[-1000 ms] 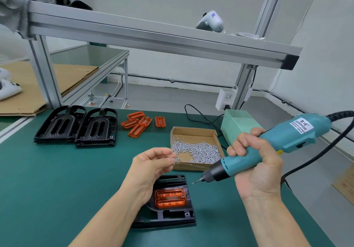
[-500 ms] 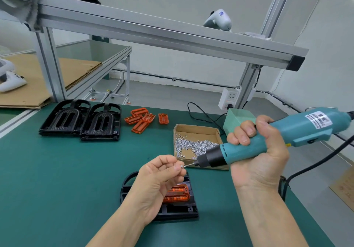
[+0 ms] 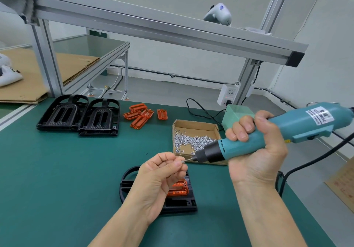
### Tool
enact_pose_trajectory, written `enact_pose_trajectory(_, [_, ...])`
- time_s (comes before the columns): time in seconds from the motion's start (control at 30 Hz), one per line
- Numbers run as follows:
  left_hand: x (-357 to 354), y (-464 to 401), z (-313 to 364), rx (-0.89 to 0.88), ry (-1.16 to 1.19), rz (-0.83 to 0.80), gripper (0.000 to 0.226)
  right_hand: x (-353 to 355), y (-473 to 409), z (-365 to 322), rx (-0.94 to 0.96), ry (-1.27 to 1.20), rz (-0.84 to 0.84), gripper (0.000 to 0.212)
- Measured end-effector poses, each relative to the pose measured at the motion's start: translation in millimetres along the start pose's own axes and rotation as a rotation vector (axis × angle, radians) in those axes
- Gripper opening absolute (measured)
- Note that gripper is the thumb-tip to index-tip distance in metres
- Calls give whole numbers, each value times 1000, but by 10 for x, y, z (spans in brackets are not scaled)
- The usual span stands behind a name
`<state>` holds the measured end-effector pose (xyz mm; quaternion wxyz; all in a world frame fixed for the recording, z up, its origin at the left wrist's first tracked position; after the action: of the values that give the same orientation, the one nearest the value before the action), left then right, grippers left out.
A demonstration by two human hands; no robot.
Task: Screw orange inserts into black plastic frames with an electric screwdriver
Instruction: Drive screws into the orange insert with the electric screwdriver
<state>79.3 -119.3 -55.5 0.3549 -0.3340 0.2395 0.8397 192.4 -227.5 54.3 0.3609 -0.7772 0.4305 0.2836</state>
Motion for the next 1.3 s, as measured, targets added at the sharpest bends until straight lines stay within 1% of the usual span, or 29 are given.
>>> enact_pose_trajectory(0.2, [37,-14,-78,-20,-9,105,25,33,54,24,52,20,4,11])
enact_pose_trajectory(0.43, [27,-32,-113,-37,-37,113,24,137,21,50,47,17,41,11])
enact_pose_trajectory(0.53, [46,-43,-82,-71,-137,101,27,158,-12,56,32,23,43,12])
enact_pose_trajectory(0.63, [35,-47,4,-110,-286,46,39,175,-69,57,13,33,32,12])
enact_pose_trajectory(0.67, [52,-55,52,-136,-333,41,39,180,-87,59,6,44,22,12])
enact_pose_trajectory(0.73, [121,-71,179,-229,-465,64,29,202,-114,86,-19,73,-1,13])
enact_pose_trajectory(0.77, [173,-78,241,-291,-587,89,24,217,-123,114,-40,88,-13,13])
enact_pose_trajectory(0.83, [262,-81,315,-413,-942,119,20,248,-135,192,-87,125,-36,13])
enact_pose_trajectory(0.87, [274,-68,321,-476,-1121,99,19,262,-140,235,-105,148,-48,13])
enact_pose_trajectory(0.93, [233,-47,231,-558,-1420,-23,23,280,-147,321,-131,201,-71,15])
enact_pose_trajectory(1.0, [188,-42,63,-557,-1684,-165,37,292,-151,402,-149,249,-94,16])
enact_pose_trajectory(1.07, [175,-48,-55,-544,-1887,-252,41,296,-147,469,-164,284,-122,17])
enact_pose_trajectory(1.13, [173,-46,-85,-546,-1965,-278,41,294,-138,515,-173,324,-152,18])
enact_pose_trajectory(1.3, [163,-30,-92,-562,-2015,-318,44,270,-127,577,-178,390,-217,19])
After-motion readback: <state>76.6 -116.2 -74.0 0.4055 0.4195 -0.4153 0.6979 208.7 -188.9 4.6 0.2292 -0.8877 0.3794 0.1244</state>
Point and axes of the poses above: each hand's wrist, its own y-axis away from the middle knuckle, its own x-axis out of the back of the hand, z = x × y, the point moved 6 cm from there along -y, towards the middle knuckle, and after that the axes turned 4 degrees about z, right-handed, at the moved point
